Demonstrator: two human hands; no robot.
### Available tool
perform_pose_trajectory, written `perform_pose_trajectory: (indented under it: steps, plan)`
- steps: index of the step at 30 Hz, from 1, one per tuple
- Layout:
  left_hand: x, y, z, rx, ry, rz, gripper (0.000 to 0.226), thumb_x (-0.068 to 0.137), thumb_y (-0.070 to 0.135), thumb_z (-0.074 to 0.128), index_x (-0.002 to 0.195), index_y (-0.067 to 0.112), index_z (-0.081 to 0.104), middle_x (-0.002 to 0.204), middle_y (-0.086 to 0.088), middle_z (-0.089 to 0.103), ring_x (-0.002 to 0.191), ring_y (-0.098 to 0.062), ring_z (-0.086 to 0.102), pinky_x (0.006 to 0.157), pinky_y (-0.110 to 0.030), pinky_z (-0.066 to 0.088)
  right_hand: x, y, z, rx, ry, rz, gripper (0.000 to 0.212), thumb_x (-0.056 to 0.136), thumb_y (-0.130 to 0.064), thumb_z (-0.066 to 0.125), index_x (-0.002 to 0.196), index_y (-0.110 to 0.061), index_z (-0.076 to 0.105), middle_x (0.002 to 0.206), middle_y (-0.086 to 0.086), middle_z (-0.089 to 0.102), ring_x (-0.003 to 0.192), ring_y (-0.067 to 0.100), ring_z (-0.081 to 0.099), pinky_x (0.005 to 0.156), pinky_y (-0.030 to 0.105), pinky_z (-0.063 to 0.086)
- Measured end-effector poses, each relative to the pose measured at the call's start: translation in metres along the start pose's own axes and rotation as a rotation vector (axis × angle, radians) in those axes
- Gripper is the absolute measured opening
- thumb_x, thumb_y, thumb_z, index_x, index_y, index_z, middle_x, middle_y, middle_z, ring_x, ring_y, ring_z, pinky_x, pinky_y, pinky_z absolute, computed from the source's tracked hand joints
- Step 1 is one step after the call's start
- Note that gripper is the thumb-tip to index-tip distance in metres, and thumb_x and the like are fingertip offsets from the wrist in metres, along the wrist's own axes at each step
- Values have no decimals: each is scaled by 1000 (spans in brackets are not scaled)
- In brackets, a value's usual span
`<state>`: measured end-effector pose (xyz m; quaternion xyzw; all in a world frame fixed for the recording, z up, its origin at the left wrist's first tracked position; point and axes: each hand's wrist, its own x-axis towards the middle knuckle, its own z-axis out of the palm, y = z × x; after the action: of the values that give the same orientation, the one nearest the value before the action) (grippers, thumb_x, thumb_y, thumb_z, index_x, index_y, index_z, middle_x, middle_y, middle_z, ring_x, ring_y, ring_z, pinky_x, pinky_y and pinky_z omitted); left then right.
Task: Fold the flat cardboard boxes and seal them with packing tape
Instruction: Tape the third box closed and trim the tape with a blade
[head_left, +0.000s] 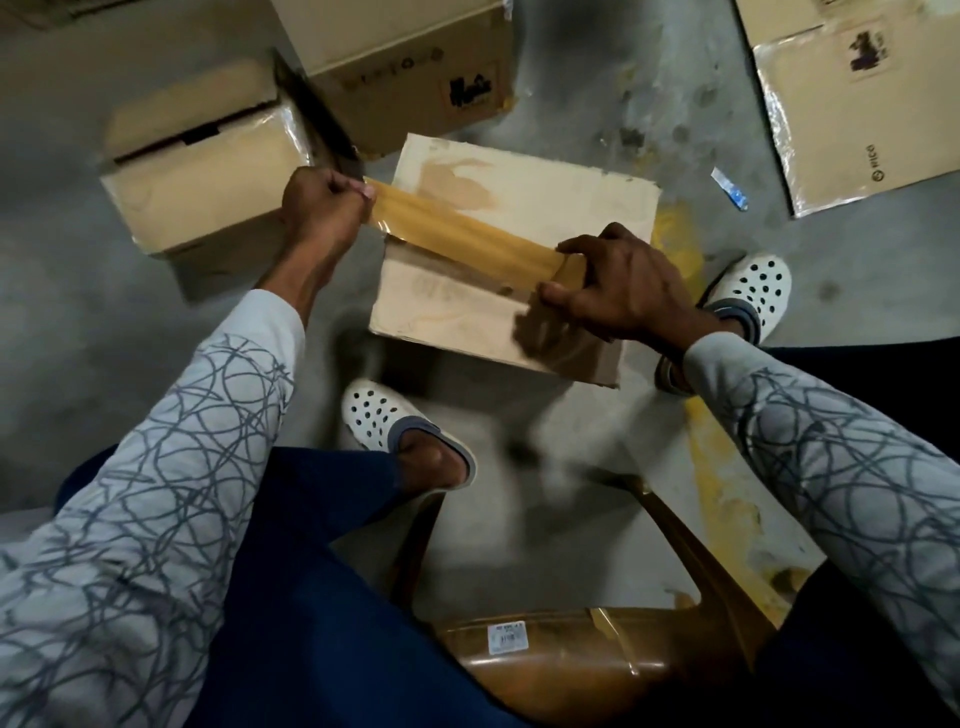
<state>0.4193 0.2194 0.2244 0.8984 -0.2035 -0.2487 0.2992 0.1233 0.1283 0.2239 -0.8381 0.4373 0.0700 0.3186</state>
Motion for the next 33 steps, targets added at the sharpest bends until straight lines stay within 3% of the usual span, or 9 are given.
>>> perform_pose_trajectory:
  steps: [10,17,22,23,25,26,28,30,33]
  plan:
    - [15,-24,13,95,-32,-34,12,91,28,68,91,16,69,91,-1,66,88,-19,64,81,-26,52,15,-13,5,-52,-14,72,62,74,-73,62,121,-33,66,122,8,66,111,35,61,85,39,48]
    - [28,-41,26,36,-47,-87,14,90,28,68,94,15,68,91,-4,68,83,-19,63,84,-31,55,18,-19,8,-83,11,116,65,72,-75,61,120,-31,67,120,7,69,110,34,62,84,39,50]
    - [32,-46,43,-38,-125,-141,17,92,30,67,79,25,57,90,2,62,78,-10,58,74,-26,50,17,-20,10,-91,21,132,63,72,-75,60,117,-32,67,119,8,69,109,34,64,79,37,47]
    - [42,-61,46,-25,-179,-202,22,88,43,70,91,24,60,96,3,63,82,-9,58,77,-25,49,16,-20,11,-96,24,136,63,72,-75,60,117,-32,67,119,8,70,108,34,64,77,36,46]
    - [90,-121,62,23,-197,-264,86,59,74,78,127,27,57,124,3,63,111,-17,59,97,-36,49,12,-22,12,-92,36,154,65,72,-75,60,121,-32,64,118,6,69,108,34,63,76,36,44]
    - [103,-135,64,46,-150,-295,98,54,77,76,136,30,52,132,1,60,118,-23,57,102,-42,47,9,-22,12,-78,59,162,68,71,-76,61,123,-32,61,119,6,67,107,34,63,77,37,44]
    - [80,-112,54,116,32,-296,65,78,56,61,133,22,56,127,-5,64,114,-30,61,97,-41,50,2,-23,14,-47,143,159,71,71,-76,62,123,-28,55,121,6,59,100,34,63,78,40,49]
    - [19,-54,45,105,143,-107,40,94,31,47,128,15,62,129,-10,64,118,-30,59,99,-36,46,-7,-22,18,-20,255,89,69,74,-77,61,117,-23,51,114,4,58,90,33,65,69,39,50]
    - [-40,-39,65,92,16,150,44,105,29,37,148,18,43,153,-7,43,140,-24,39,114,-34,30,-15,-22,20,89,323,-14,68,78,-77,60,114,-20,49,82,-2,64,75,28,64,58,33,43]
